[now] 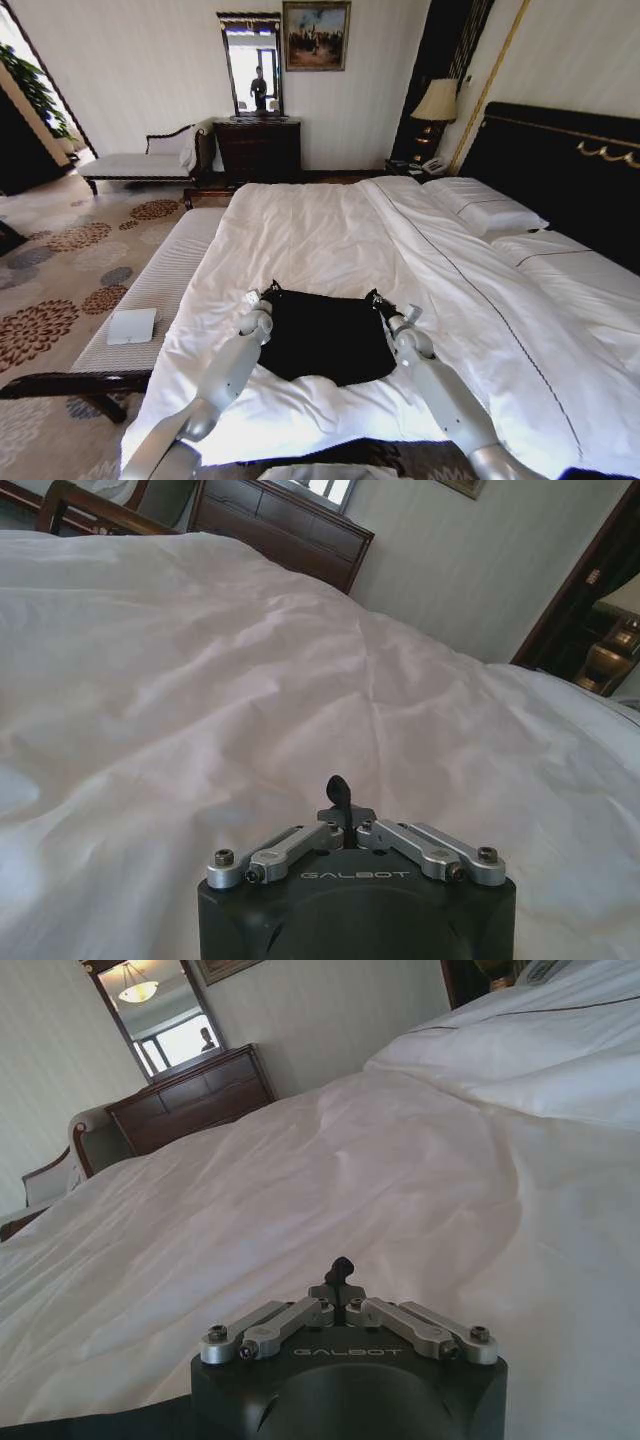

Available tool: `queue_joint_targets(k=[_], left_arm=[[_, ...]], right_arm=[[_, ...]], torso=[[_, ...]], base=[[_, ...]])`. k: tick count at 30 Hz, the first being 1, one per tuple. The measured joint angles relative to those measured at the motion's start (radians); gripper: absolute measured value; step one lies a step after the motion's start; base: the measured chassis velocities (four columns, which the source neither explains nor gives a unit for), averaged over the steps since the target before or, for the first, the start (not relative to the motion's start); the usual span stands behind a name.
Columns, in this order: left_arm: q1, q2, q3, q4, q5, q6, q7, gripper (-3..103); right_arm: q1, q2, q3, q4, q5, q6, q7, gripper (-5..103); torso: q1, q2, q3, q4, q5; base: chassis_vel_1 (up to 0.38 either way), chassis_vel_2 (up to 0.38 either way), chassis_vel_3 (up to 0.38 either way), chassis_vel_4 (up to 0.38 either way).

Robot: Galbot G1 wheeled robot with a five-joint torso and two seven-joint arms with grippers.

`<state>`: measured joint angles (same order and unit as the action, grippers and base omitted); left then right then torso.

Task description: Fold the clothes on the bed.

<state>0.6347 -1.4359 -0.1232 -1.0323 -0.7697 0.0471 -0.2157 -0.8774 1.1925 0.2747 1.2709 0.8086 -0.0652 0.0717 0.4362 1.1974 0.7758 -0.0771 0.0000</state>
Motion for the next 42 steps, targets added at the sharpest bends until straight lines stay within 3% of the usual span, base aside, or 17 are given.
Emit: queue_joint_targets(k=[12,28,36,42], left_arm=[[0.006,0.018,-0.034,-0.033,-0.029,-0.037,0.002,1],[0.004,0.01,-0.032,0.001,-0.005,-0.077,0.024,1],[0.042,0.048,-0.016,-0.042,0.032,-0.156,0.044,1],[0.118,0.096,-0.007,-0.114,0.06,-0.174,0.058,1]], right_arm=[[-0.026,-0.004,0.057,0.002,-0.012,0.034,0.033,0],[-0.018,0.003,0.03,-0.019,-0.084,0.06,0.032,0],[-0.066,0.017,0.045,0.029,-0.205,0.123,0.038,0],[-0.143,0.04,0.065,0.065,-0.335,0.2,0.043,0]], torso=[[0.0,0.0,0.0,-0.0001,0.0],[0.0,0.0,0.0,-0.0001,0.0],[0.0,0.0,0.0,-0.0002,-0.0002],[0.0,0.0,0.0,0.0002,-0.0001]], base=[[0.0,0.0,0.0,0.0],[0.0,0.0,0.0,0.0],[0.0,0.0,0.0,0.0],[0.0,0.0,0.0,0.0]])
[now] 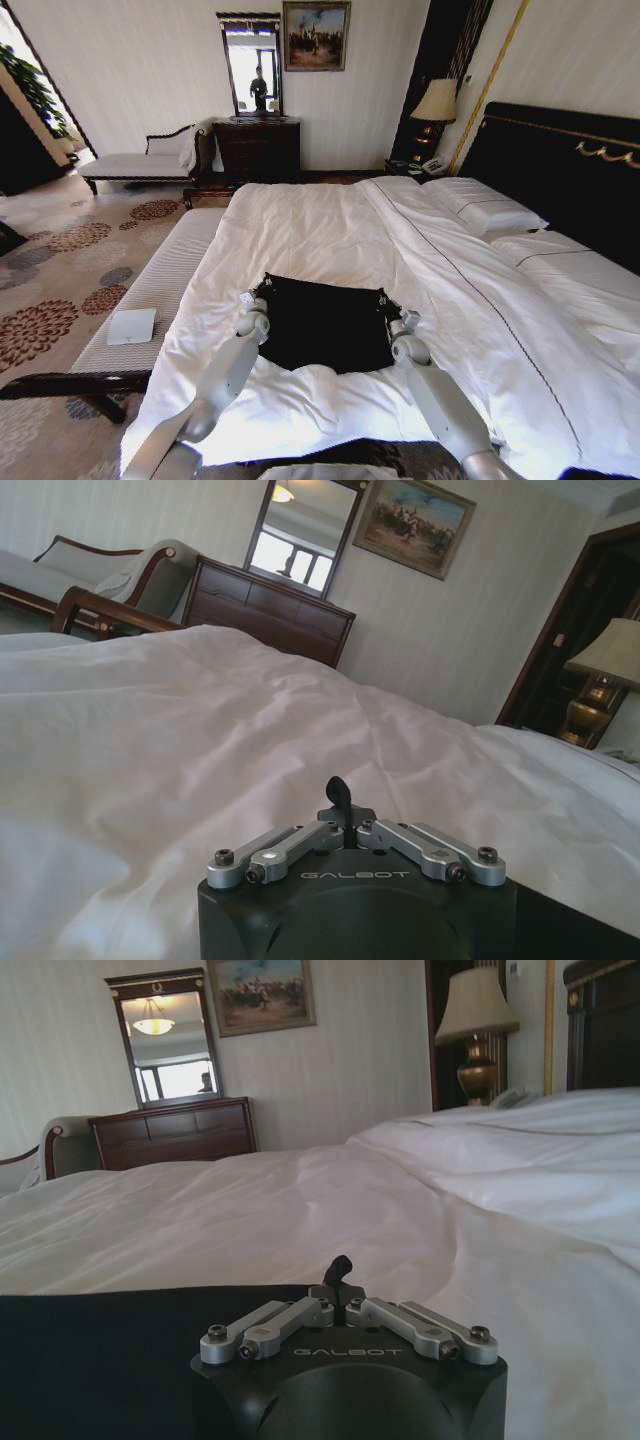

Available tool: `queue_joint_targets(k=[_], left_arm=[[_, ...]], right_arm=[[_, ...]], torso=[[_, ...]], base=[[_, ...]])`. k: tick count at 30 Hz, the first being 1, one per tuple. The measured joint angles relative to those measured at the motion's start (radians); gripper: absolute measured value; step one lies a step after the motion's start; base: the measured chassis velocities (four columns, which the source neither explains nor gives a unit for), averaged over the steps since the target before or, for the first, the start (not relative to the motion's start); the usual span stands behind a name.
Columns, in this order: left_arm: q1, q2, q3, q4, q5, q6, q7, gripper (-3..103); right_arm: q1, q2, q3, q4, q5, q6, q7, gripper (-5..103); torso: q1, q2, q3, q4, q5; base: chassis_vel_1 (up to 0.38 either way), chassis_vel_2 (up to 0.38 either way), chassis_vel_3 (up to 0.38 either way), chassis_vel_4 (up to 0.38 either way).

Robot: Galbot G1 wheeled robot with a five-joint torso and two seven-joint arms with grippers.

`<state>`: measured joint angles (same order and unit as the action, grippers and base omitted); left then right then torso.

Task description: Fold the clothes on the bed.

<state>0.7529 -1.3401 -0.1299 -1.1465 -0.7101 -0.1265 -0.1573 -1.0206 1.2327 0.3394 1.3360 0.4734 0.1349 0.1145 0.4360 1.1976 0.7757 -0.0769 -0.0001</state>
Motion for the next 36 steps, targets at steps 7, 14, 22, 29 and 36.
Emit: queue_joint_targets(k=[7,14,22,29,36], left_arm=[[0.115,0.037,-0.014,-0.115,0.006,-0.003,-0.004,1],[0.212,0.07,-0.027,-0.224,0.019,-0.009,-0.014,1],[0.272,0.091,-0.042,-0.267,0.037,-0.02,-0.014,1],[0.339,0.11,-0.043,-0.332,0.069,-0.03,-0.016,1],[0.393,0.134,-0.062,-0.36,0.094,-0.045,-0.007,1]], right_arm=[[-0.117,0.031,0.025,0.066,-0.213,0.082,-0.003,0],[-0.216,0.049,0.06,0.112,-0.29,0.121,-0.002,0],[-0.289,0.068,0.086,0.121,-0.349,0.17,-0.003,0],[-0.32,0.095,0.089,0.15,-0.391,0.192,0.006,0],[-0.378,0.105,0.122,0.213,-0.406,0.207,0.012,0]], torso=[[0.0,0.0,0.0,-0.0002,0.0001],[0.0,0.0,0.0,-0.0002,0.0],[0.0,0.0,0.0,-0.0004,0.0],[0.0,0.0,0.0,-0.0001,0.0],[0.0,0.0,0.0,-0.0001,-0.0001]], base=[[0.0,0.0,0.0,0.0],[0.0,0.0,0.0,0.0],[0.0,0.0,0.0,0.0],[0.0,0.0,0.0,0.0],[0.0,0.0,0.0,0.0]])
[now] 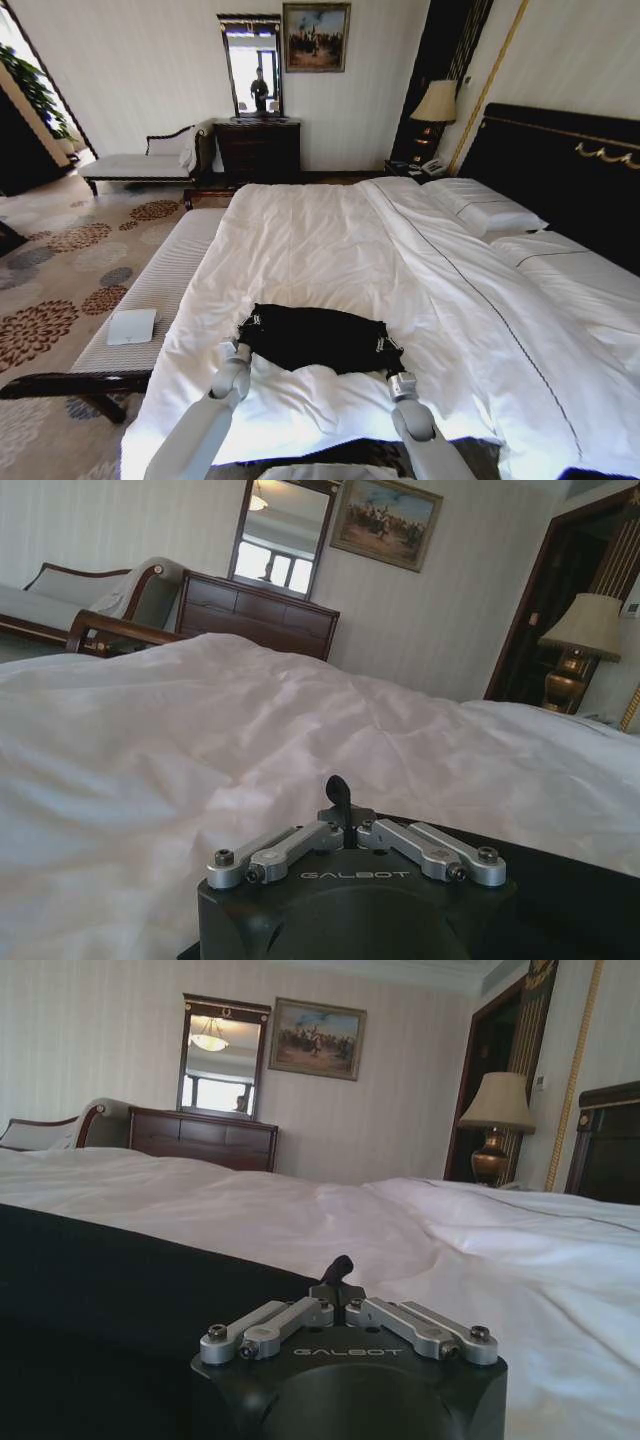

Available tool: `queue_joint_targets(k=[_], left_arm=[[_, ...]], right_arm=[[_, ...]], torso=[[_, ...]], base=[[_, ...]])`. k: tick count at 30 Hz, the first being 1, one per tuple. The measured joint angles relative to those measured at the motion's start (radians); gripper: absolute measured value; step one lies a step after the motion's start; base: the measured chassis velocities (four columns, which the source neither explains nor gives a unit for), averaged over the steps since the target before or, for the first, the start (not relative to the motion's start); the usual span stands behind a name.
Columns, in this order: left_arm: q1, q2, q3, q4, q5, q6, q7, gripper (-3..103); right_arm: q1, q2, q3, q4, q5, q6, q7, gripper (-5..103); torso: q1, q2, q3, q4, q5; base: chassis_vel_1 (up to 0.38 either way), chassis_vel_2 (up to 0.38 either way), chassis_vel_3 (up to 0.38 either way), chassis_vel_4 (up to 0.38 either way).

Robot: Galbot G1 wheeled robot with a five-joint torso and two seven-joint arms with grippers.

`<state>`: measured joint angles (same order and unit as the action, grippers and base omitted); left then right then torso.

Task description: Fold the clothes on the bed.

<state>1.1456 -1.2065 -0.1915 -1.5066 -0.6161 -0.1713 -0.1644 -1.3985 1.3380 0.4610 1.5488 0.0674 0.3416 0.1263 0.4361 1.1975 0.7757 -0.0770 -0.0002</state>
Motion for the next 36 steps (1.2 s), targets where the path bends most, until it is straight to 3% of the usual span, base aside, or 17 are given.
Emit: queue_joint_targets(k=[17,25,30,32,34,36], left_arm=[[0.043,0.125,0.035,-0.069,-0.01,-0.002,0.013,1],[0.083,0.125,0.025,-0.084,0.016,-0.006,0.013,1],[0.091,0.123,0.027,-0.097,0.059,0.0,-0.02,-2],[0.106,0.129,0.026,-0.111,0.08,0.003,-0.034,7],[0.116,0.132,0.025,-0.119,0.085,0.004,-0.037,7],[0.162,0.143,0.011,-0.15,0.105,0.003,-0.038,19]], right_arm=[[-0.143,0.041,0.025,0.082,-0.047,0.049,-0.008,0],[-0.163,0.049,0.02,0.095,-0.056,0.053,-0.008,0],[-0.178,0.05,0.021,0.099,-0.065,0.058,-0.015,-2],[-0.19,0.052,0.024,0.104,-0.068,0.064,-0.019,5],[-0.195,0.053,0.025,0.108,-0.07,0.067,-0.02,10],[-0.225,0.058,0.028,0.124,-0.077,0.078,-0.021,21]], torso=[[0.0,0.0,0.0,-0.0001,0.0001],[0.0,0.0,0.0,0.0,0.0001],[0.0,0.0,0.0,-0.0001,0.0001],[0.0,0.0,0.0,-0.0002,0.0002],[0.0,0.0,0.0,-0.0001,0.0002],[0.0,0.0,0.0,0.0,0.0002]], base=[[0.0,0.0,0.0,0.0],[0.0,0.0,0.0,0.0],[0.0,0.0,0.0,0.0],[0.0,0.0,0.0,0.0],[0.0,0.0,0.0,0.0],[0.0,0.0,0.0,0.0]])
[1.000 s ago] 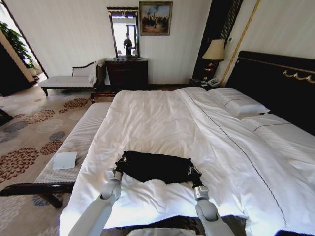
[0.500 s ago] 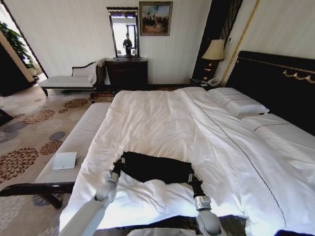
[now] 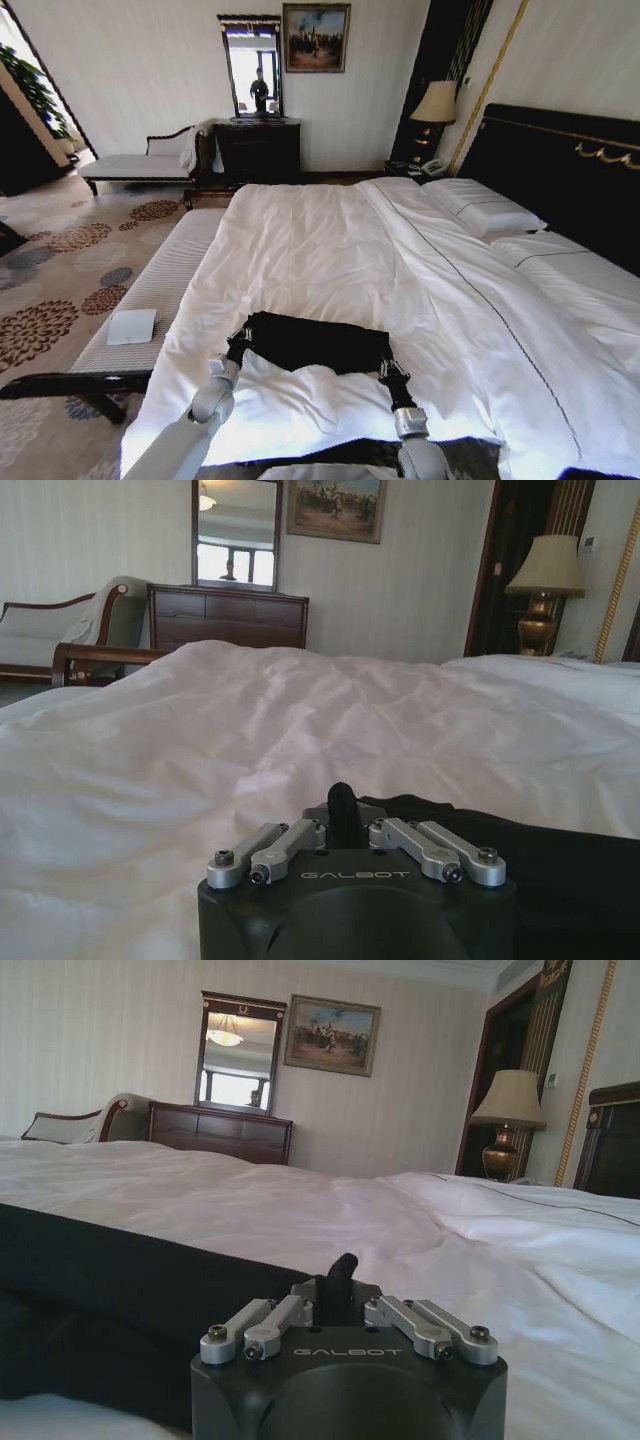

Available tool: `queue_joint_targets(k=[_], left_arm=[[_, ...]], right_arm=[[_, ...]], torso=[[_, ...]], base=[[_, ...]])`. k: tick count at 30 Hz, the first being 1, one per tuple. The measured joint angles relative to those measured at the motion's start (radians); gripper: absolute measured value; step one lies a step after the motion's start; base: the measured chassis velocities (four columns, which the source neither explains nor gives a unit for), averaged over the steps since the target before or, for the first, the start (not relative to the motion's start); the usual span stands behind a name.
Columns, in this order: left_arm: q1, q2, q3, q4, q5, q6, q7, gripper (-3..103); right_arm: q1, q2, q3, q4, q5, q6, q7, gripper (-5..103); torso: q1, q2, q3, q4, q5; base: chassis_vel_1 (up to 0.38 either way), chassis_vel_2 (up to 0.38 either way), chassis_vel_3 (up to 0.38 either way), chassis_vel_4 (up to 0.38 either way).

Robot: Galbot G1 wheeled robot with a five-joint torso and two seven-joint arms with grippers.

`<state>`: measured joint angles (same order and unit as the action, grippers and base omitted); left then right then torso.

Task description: Fold the clothes on the bed.

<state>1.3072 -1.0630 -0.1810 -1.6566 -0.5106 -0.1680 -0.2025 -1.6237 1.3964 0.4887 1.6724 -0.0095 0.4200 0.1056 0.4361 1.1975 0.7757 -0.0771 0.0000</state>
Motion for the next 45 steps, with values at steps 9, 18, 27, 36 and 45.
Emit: queue_joint_targets(k=[9,18,27,36,45], left_arm=[[0.16,0.033,-0.109,-0.124,0.015,-0.021,0.022,53],[-0.057,0.063,0.003,-0.159,-0.039,0.062,-0.032,90],[-0.4,0.09,0.262,0.03,-0.058,0.083,-0.039,100],[-0.586,0.044,0.49,0.185,-0.027,0.057,0.002,100],[-0.578,0.062,0.519,0.199,-0.019,0.044,0.024,100]], right_arm=[[-0.156,0.01,0.031,0.117,0.009,0.048,-0.005,54],[-0.025,-0.105,0.059,0.169,0.092,-0.07,0.004,86],[0.181,-0.303,-0.013,0.044,0.078,-0.113,0.009,100],[0.353,-0.352,-0.164,-0.143,-0.033,-0.08,0.008,100],[0.472,-0.349,-0.238,-0.267,-0.202,-0.004,0.004,100]], torso=[[0.0,0.0,0.0,0.0002,0.0],[0.0,0.0,0.0,0.0,0.0003],[0.0,0.0,0.0,0.0001,0.0005],[0.0,0.0,0.0,-0.0002,0.0003],[0.0,0.0,0.0,0.0001,0.0001]], base=[[0.0,0.0,0.0,0.0],[0.0,0.0,0.0,0.0],[0.0,0.0,0.0,0.0],[0.0,0.0,0.0,0.0],[0.0,0.0,0.0,0.0]])
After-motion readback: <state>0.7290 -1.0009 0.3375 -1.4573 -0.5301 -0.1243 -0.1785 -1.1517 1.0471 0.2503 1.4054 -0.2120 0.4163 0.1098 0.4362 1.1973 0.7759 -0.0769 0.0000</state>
